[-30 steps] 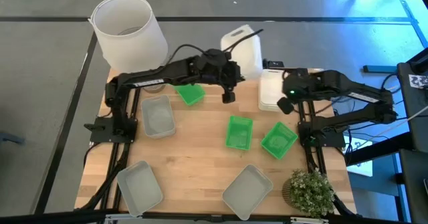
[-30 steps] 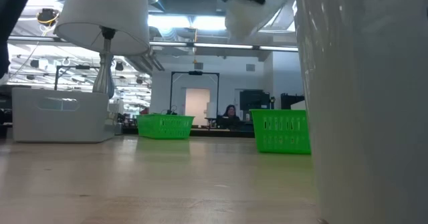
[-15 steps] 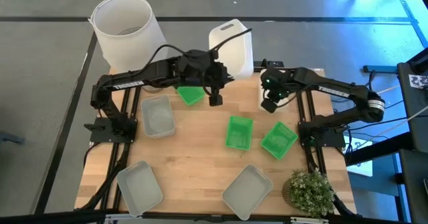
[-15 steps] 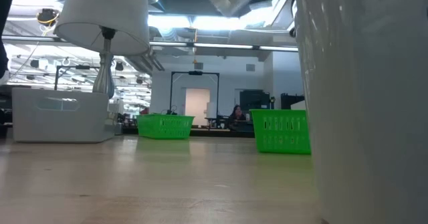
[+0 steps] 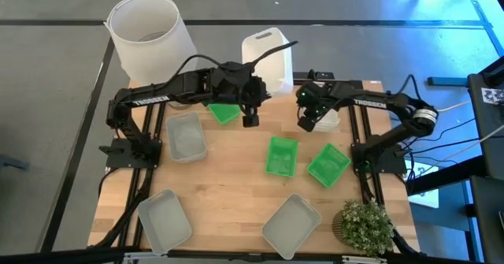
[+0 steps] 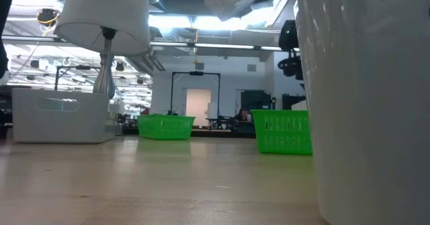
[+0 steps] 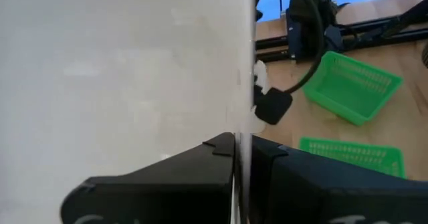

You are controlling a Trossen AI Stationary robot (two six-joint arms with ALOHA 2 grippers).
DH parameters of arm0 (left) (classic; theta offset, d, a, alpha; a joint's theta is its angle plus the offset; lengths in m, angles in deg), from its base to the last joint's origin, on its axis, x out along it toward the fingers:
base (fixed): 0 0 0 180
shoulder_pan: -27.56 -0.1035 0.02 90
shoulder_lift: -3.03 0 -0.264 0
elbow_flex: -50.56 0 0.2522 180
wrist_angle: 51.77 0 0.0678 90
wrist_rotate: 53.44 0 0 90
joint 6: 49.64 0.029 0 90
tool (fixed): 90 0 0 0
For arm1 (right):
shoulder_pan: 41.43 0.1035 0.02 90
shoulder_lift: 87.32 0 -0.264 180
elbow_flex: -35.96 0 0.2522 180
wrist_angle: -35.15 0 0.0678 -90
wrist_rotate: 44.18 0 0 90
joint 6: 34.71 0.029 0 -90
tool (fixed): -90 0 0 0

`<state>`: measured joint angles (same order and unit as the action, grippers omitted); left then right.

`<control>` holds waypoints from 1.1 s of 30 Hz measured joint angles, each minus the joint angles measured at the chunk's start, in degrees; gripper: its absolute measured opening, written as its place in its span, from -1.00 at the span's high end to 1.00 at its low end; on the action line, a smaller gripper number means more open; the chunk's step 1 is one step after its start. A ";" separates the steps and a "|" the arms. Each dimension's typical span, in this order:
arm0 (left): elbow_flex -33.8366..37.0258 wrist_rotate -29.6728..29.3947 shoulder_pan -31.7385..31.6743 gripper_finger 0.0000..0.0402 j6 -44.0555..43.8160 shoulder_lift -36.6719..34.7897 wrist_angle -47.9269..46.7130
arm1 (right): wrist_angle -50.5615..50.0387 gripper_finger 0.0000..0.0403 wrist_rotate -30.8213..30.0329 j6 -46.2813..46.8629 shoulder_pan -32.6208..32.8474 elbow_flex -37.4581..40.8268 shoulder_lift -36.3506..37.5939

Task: Stack baskets by color
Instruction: Stack the bottom white bin on top of the top white bin

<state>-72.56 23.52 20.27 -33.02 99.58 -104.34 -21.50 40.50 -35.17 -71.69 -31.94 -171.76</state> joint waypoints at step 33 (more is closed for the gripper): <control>0.00 -3.85 -0.04 1.00 0.04 0.02 -9.48 | 13.05 0.76 1.82 -8.68 13.13 -0.18 28.77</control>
<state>-72.56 19.67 20.23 -32.97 99.60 -113.82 -8.45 42.32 -43.85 -58.57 -32.12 -142.99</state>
